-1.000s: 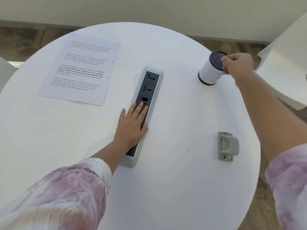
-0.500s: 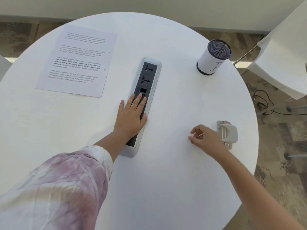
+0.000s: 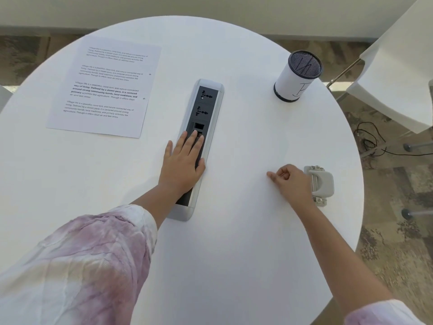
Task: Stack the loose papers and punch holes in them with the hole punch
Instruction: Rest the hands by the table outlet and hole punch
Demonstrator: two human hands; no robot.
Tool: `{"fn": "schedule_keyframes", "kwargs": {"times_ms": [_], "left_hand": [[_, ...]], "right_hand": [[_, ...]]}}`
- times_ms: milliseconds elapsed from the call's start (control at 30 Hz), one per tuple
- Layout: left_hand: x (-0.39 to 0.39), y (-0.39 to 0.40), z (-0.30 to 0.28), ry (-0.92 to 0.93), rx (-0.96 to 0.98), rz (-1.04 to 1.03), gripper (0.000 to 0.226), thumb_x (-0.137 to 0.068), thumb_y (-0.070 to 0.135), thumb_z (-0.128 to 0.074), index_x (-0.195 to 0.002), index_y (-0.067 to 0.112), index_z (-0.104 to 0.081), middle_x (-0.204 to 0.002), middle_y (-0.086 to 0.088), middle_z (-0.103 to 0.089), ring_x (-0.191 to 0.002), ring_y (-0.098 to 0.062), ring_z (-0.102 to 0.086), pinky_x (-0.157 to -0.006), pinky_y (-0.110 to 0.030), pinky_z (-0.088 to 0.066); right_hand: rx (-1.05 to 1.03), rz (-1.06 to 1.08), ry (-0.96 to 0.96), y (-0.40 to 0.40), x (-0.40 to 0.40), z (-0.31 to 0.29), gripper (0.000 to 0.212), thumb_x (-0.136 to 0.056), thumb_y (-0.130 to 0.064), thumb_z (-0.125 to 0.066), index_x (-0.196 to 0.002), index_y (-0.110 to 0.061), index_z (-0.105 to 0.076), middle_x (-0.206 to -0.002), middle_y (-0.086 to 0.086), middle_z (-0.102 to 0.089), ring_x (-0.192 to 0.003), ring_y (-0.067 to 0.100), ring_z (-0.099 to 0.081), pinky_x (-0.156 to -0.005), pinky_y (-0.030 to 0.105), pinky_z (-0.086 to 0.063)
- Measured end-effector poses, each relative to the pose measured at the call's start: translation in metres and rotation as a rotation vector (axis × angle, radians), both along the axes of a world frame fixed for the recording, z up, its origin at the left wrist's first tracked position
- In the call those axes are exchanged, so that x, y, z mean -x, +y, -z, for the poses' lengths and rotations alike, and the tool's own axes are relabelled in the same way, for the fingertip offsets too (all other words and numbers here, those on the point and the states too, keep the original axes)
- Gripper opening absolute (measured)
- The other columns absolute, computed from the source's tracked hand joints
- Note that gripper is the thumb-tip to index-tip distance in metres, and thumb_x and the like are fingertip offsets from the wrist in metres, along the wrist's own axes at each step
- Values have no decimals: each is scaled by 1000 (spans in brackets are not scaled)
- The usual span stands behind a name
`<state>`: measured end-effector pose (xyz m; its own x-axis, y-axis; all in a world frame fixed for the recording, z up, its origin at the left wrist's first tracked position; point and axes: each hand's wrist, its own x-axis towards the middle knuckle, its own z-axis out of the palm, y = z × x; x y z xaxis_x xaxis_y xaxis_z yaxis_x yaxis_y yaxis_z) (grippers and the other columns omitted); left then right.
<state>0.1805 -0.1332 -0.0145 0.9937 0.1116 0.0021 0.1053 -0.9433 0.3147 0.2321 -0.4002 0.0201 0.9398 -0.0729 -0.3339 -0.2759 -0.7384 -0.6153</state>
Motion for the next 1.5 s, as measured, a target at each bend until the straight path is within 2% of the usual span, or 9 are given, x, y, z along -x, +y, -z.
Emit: {"fn": "schedule_keyframes", "kwargs": {"times_ms": [100, 167, 300, 433, 667, 900, 1100, 1333, 1500], "left_hand": [[0, -1, 0, 0, -6, 0, 63, -85, 41, -18, -144, 21, -28, -154, 1, -23, -143, -20, -13, -114, -49, -10], [-1, 0, 0, 5, -6, 0, 64, -85, 41, -17, -145, 21, -27, -154, 1, -22, -143, -20, -13, -114, -49, -9], [-1, -1, 0, 4, -2, 0, 64, -85, 41, -17, -145, 21, -27, -154, 1, -23, -143, -20, -13, -114, -49, -10], [-1, 0, 0, 4, -1, 1, 63, -85, 40, -18, -145, 21, -26, -154, 1, -23, -143, -20, -13, -114, -50, -11], [-1, -1, 0, -3, 6, 5, 64, -85, 40, -18, -144, 20, -27, -153, 0, -24, -143, -21, -14, -113, -50, -11], [-1, 0, 1, -4, -5, 5, 63, -85, 39, -19, -144, 20, -27, -153, 0, -24, -143, -21, -14, -114, -49, -11], [-1, 0, 1, -9, -4, 4, 61, -86, 39, -21, -144, 19, -29, -153, 0, -25, -143, -21, -15, -113, -49, -11], [0, 0, 1, -8, -8, 3, 63, -85, 39, -20, -144, 20, -28, -153, 0, -24, -143, -21, -14, -113, -49, -11], [-1, 0, 1, -5, -8, 3, 62, -86, 39, -20, -144, 20, -28, -153, 1, -24, -143, -20, -14, -113, -49, -11]], "right_hand": [[-189, 116, 16, -3, -11, 2, 22, -89, -28, -59, -83, -8, -55, -62, 2, -54, -40, -1, -50, -44, 12, -43], [-258, 140, 29, -5, -11, 3, 15, -91, -20, -56, -88, -5, -57, -62, 3, -54, -42, 0, -52, -46, 12, -46], [-232, 78, 14, -9, -6, 1, 5, -88, -9, -55, -89, -10, -60, -61, 1, -54, -41, -5, -51, -47, 5, -40], [-177, 38, -24, -6, -1, 0, 4, -82, -14, -64, -84, -15, -61, -60, -5, -53, -44, -8, -48, -44, 3, -33], [-147, -27, -64, -6, 3, 0, 7, -79, -14, -68, -82, -20, -64, -62, -10, -53, -50, -9, -48, -49, 2, -35], [-91, -64, -81, -3, 1, 5, 9, -80, -19, -66, -74, -25, -62, -65, -8, -53, -57, 3, -48, -56, 18, -36], [-101, -70, -114, -5, 1, 7, 6, -80, -19, -67, -78, -21, -62, -65, -10, -53, -55, -4, -49, -53, 7, -38], [35, -186, -152, -1, 3, 6, 4, -83, -17, -61, -81, -15, -64, -75, 1, -58, -73, 16, -53, -68, 30, -44], [136, -240, -126, 4, 3, 4, 6, -86, -20, -56, -86, -15, -60, -83, -1, -56, -74, 14, -51, -66, 26, -38]]}}
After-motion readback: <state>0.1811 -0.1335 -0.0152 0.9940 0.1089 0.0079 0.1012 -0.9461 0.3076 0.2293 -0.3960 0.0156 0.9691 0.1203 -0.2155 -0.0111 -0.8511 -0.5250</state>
